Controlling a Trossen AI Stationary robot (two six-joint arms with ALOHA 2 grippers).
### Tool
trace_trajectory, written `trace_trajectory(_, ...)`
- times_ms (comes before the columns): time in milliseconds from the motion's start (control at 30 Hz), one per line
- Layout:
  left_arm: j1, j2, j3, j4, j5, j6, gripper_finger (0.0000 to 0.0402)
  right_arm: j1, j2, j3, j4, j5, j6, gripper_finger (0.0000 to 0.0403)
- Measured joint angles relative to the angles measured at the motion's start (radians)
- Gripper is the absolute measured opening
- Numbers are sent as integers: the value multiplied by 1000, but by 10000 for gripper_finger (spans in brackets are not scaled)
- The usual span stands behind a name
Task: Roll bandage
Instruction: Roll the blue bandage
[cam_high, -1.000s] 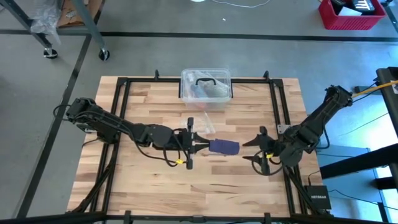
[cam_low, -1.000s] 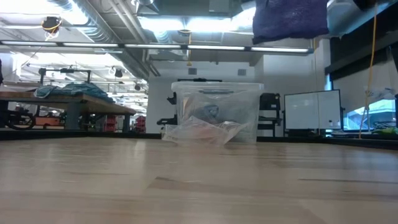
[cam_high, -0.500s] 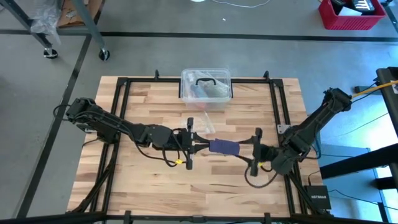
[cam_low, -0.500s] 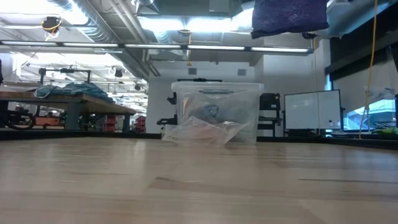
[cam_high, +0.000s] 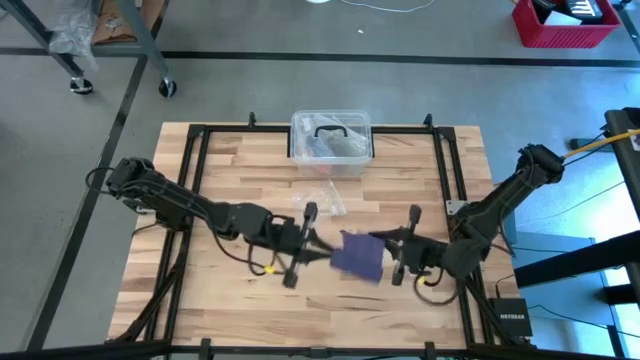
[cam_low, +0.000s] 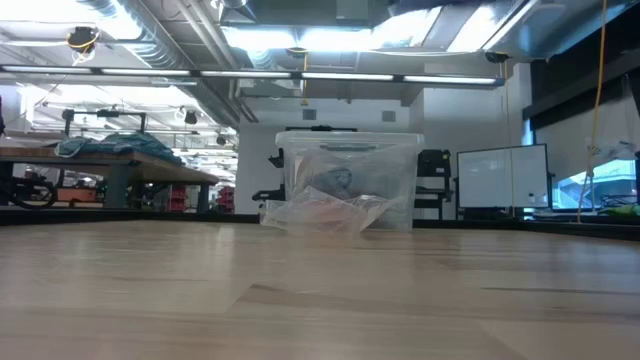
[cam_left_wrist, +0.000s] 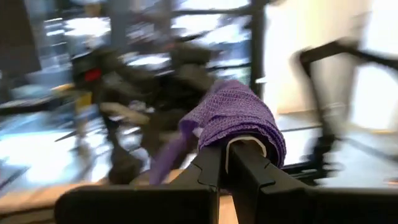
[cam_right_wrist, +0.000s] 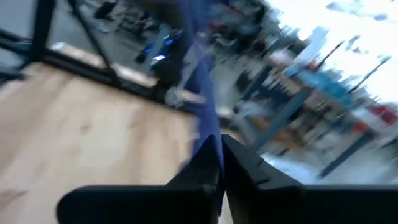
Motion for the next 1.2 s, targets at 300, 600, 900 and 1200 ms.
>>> trace_trajectory(300, -34, 2, -2, 172, 310, 33, 11, -50, -8, 2, 128, 51, -292, 4)
trace_trajectory(600, -59, 1, -2, 307, -165, 306, 11, -35, 17, 2, 170, 17, -155, 10)
trace_trajectory(900, -60, 1, 0, 287, -268, 400, 11, -33, 18, 1, 215, -93, 114, 119)
trace_trajectory(1200, -73, 0, 0, 277, -287, 418, 11, -21, -61, 1, 58, -142, 225, 230)
